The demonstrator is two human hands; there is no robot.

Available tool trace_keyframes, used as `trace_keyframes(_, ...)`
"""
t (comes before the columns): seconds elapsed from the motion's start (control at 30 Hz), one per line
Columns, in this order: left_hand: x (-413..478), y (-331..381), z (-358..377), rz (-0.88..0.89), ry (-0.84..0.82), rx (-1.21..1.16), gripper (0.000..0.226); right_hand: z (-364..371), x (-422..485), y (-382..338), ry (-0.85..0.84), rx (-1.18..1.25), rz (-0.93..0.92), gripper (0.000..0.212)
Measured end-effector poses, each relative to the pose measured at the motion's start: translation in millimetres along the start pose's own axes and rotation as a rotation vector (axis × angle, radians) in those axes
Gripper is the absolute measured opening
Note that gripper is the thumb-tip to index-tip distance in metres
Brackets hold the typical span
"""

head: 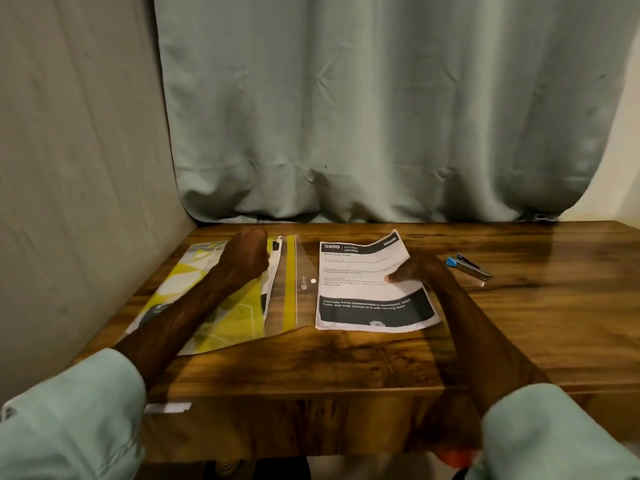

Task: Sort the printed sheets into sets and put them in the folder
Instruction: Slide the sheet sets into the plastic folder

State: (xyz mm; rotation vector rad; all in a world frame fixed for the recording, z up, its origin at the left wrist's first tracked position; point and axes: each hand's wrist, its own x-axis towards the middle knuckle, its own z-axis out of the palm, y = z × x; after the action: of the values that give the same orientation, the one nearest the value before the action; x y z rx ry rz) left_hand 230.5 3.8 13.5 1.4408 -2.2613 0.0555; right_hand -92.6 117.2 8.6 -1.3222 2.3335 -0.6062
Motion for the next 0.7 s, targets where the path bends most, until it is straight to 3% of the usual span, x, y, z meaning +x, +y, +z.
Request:
trace_keyframes(0.17,3,-3,-1,-0.012,-0.007,-0.016,0.013,-6,3,-3,0.154,0.288,-0.042,0.039)
trace_keyframes(0.3,4,-5,-1,-0.01,0.014,-0.02,0.015,-23,0,-22,0.362,0.582,-0.204,0.031)
trace_keyframes(0.4,6,-9,-2,-0.011,0.02,-0.044,0.017,-37,-12,-44,0.413,0.736,-0.314,0.027)
trace_keyframes(0.53,7,-14,-5,0.008,0.036,-0.056,0.023,-32,-22,-58,0.152,0.74,-0.292,0.031)
trace_keyframes(0.7,10,-19,-9,0.002,0.085,-0.079,0.011,-9,-26,-58,-0.076,0.614,-0.206,0.034)
